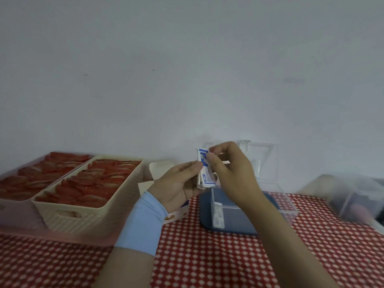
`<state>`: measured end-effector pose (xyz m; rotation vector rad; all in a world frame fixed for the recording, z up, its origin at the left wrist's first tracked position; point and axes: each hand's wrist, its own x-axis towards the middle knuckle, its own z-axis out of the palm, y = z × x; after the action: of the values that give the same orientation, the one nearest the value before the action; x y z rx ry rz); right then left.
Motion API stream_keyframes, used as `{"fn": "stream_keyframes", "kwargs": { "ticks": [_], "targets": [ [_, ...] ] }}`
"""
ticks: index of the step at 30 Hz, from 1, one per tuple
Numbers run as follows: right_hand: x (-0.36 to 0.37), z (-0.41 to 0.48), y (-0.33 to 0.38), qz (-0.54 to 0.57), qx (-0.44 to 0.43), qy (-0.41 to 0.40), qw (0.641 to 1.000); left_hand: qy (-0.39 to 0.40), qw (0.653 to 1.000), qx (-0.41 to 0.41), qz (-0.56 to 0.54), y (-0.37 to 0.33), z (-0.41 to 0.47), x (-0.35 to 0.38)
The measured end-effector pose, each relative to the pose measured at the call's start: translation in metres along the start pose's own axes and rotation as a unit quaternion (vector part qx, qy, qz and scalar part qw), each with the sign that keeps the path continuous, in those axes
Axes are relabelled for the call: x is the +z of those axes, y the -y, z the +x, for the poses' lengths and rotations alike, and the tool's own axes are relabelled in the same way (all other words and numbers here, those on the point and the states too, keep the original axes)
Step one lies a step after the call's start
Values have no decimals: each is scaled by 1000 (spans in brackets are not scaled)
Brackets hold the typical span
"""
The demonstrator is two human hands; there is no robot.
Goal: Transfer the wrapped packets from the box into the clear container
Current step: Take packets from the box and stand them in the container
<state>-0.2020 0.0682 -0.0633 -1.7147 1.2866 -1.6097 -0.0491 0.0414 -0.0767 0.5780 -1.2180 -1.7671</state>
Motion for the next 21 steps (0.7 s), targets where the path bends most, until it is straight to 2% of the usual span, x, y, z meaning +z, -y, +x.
{"fn": "stream_keyframes", "kwargs": {
  "ticks": [3,6,13,21],
  "targets": [
    [-11,-7,1,-76,-88,72,991,11,1000,2,-12,3,2,-1],
    [-16,-9,5,-153,-111,158,969,13,1000,-19,-15,6,2,-1],
    [-13,-4,-5,-197,-141,145,959,25,999,-17,-30,14,6,3],
    [-17,-5,-1,-184,-108,158,964,31,999,-9,-31,19,6,3]
  ]
}}
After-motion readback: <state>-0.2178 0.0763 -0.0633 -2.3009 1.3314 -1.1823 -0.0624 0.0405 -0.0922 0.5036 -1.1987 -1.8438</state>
